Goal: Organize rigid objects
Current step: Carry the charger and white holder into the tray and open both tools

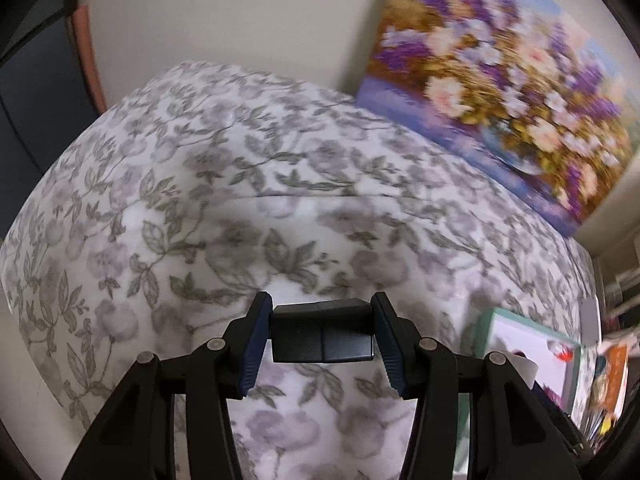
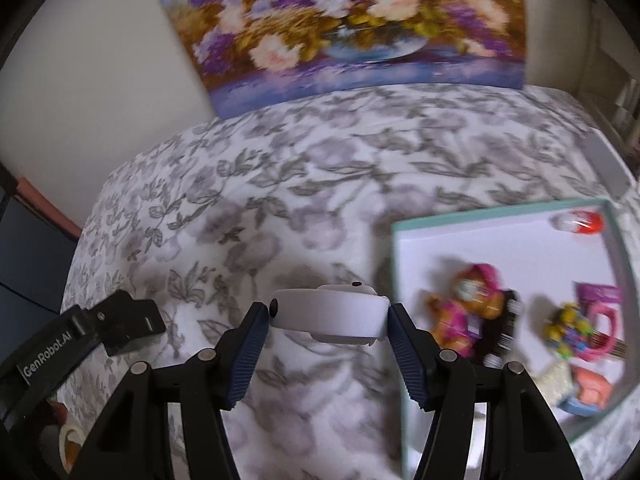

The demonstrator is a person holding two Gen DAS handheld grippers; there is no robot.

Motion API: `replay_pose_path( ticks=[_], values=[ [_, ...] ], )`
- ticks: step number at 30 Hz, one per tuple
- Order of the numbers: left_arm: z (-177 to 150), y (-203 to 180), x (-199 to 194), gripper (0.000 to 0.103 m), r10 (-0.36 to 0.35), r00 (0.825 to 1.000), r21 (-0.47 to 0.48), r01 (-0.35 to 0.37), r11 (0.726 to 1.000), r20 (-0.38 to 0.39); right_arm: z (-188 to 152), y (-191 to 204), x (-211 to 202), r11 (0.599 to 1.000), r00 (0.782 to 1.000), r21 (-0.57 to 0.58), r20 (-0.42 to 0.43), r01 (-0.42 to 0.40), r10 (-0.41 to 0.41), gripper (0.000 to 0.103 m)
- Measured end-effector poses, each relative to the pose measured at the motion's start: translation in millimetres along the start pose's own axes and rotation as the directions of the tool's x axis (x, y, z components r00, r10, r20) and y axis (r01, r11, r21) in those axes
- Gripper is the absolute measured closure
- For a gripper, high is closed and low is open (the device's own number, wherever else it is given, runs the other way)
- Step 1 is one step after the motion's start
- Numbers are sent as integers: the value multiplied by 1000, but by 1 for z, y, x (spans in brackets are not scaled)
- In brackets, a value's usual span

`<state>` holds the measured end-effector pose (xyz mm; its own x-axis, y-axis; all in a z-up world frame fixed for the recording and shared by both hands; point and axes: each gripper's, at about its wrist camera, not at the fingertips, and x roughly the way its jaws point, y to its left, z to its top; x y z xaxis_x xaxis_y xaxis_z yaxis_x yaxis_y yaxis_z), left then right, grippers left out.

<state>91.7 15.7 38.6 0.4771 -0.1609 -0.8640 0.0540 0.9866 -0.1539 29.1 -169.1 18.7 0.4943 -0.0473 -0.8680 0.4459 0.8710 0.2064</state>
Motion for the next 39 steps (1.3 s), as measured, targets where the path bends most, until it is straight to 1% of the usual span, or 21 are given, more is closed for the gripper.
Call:
replay_pose_path(
  ticks=[2,6,10,12,15,20,24,27,31,36,39],
  values=[
    [-6,-11,-6,51,-11,1000,27,11,1000,3,-3,-13,-12,1000,1000,9,11,24,-24,39],
    [-25,-49,-20,50,-44,999,133,42,990,11,-11,-47,-35,997,999,58,21,49,-50,39],
    [-51,-90,-28,50,-108,994,239,109,965,-17,-22,-85,-53,989,994,108,25,103,-106,39],
    [-64,-111,-31,50,-124,992,293,128,948,-32,-27,-103,-61,983,991,128,26,128,-132,39],
    [-76,-135,-33,50,-131,990,348,141,927,-54,-34,-131,-69,974,986,159,20,161,-166,39],
    [-93,-162,-29,50,-145,984,385,175,906,-106,-40,-169,-70,958,982,218,-16,186,-187,39],
    [-104,-180,-18,50,-123,982,414,173,894,-143,-41,-188,-68,953,980,231,-33,198,-196,39],
    [-109,-185,-8,50,-98,982,426,160,890,-164,-43,-196,-62,949,980,242,-61,200,-191,39],
    [-113,-185,4,50,-50,985,443,119,888,-164,-44,-197,-57,951,981,243,-79,193,-179,38],
    [-115,-184,15,50,-20,985,454,96,886,-169,-44,-193,-52,955,981,228,-95,189,-172,38],
    [-118,-187,19,50,-9,987,472,85,878,-161,-44,-193,-48,955,979,222,-111,194,-173,38]
  ],
)
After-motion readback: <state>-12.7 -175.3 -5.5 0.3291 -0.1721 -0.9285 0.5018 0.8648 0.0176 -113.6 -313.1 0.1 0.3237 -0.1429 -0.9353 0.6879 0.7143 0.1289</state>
